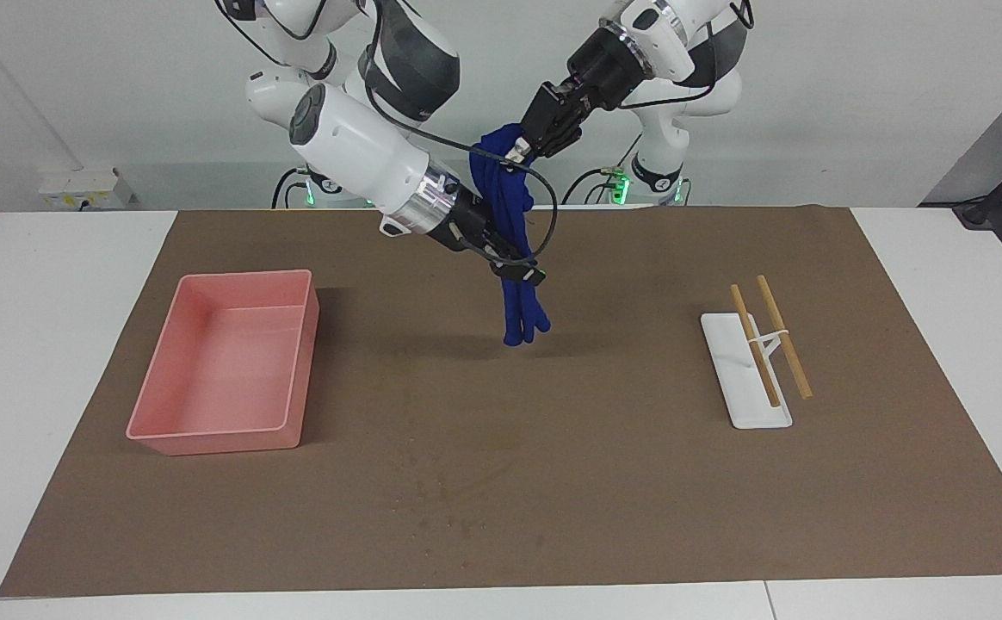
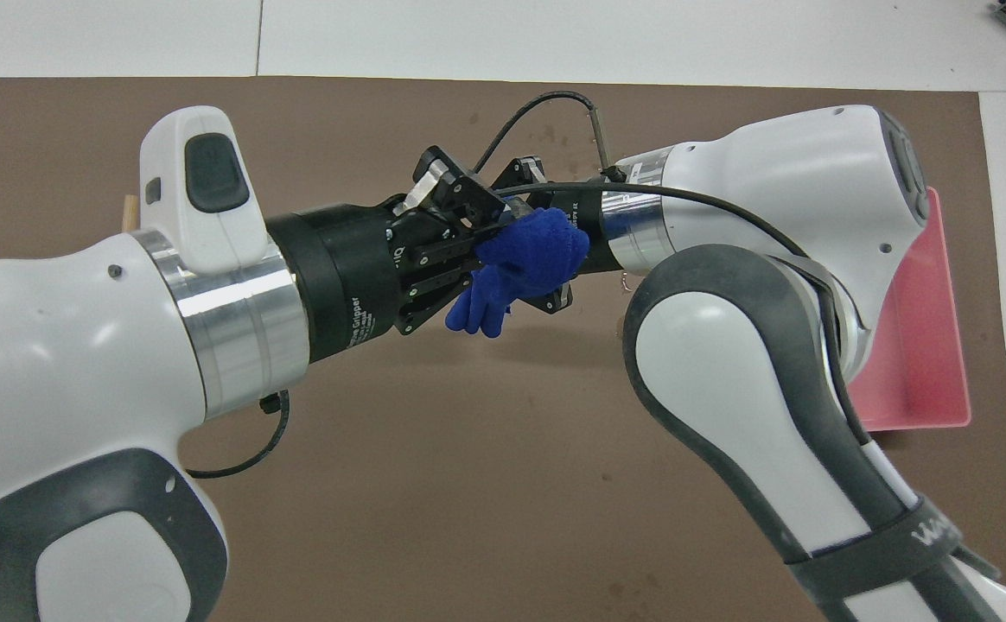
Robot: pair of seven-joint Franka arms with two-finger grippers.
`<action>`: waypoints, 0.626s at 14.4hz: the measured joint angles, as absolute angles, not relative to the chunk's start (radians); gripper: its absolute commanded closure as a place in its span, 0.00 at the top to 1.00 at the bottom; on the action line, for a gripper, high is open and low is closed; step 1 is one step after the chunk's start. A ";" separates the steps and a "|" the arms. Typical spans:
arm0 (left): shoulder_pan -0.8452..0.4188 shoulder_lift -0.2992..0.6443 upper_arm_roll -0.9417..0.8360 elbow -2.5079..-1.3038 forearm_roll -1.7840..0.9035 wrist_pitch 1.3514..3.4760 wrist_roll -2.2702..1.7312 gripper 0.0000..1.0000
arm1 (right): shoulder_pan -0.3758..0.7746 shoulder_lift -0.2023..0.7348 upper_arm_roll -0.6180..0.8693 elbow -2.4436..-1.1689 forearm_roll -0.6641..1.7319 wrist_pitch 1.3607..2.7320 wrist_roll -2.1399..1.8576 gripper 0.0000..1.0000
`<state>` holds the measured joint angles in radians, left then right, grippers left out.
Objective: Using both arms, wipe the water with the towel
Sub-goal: 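Grasp the cloth with the right gripper and open the left gripper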
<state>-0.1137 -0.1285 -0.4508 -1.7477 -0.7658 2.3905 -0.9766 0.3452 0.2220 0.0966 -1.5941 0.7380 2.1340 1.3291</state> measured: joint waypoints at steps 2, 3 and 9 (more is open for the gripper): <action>-0.110 -0.129 -0.444 -1.748 -0.766 2.355 -0.977 0.00 | 0.344 0.219 0.094 -1.587 0.675 2.150 1.329 0.00; -0.101 -0.131 -0.440 -1.748 -0.766 2.322 -0.977 0.22 | 0.343 0.219 0.093 -1.583 0.647 2.158 1.329 0.00; -0.015 -0.149 -0.432 -1.748 -0.722 2.183 -0.971 1.00 | 0.338 0.216 0.090 -1.572 0.480 2.163 1.327 0.00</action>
<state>-0.0153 -0.1495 -0.4318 -1.7482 -0.7218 2.1829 -0.9714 0.3383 0.2156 0.0903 -1.5722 0.4798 2.1629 1.3268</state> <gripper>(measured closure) 0.388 0.930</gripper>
